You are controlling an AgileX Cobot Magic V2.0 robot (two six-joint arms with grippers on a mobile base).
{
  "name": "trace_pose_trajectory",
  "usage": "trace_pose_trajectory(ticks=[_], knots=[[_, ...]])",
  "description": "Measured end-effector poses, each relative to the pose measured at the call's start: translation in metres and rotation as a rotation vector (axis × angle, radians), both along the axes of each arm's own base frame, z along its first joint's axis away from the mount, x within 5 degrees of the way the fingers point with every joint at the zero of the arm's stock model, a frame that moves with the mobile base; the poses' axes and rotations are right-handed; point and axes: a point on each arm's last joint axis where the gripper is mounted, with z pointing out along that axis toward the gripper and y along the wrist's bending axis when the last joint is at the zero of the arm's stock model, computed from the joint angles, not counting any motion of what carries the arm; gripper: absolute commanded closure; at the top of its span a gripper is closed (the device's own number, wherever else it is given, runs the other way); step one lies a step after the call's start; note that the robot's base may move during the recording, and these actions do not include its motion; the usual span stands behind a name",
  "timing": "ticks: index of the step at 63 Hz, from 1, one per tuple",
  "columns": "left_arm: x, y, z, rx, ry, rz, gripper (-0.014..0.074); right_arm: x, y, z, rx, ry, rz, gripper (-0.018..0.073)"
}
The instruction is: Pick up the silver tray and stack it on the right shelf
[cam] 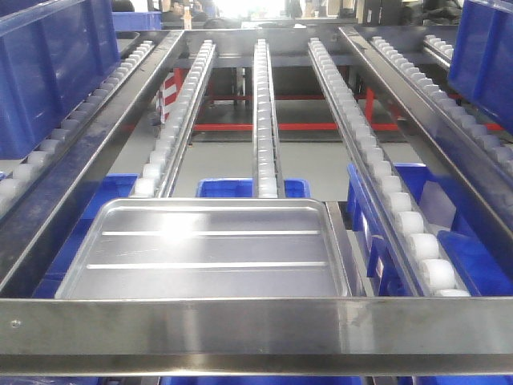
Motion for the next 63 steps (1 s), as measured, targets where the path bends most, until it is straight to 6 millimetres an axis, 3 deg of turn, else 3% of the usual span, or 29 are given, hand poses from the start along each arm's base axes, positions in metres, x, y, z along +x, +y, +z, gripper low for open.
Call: trace_pose_trajectory(ticks=[49, 63], knots=[[-0.001, 0.000, 0.004, -0.003, -0.040, 0.001, 0.0697, 0.000, 0.000, 0.000, 0.000, 0.000, 0.000, 0.0503], [-0.004, 0.001, 0.017, -0.015, -0.197, 0.006, 0.0697, 0.000, 0.000, 0.000, -0.001, -0.001, 0.000, 0.0503]])
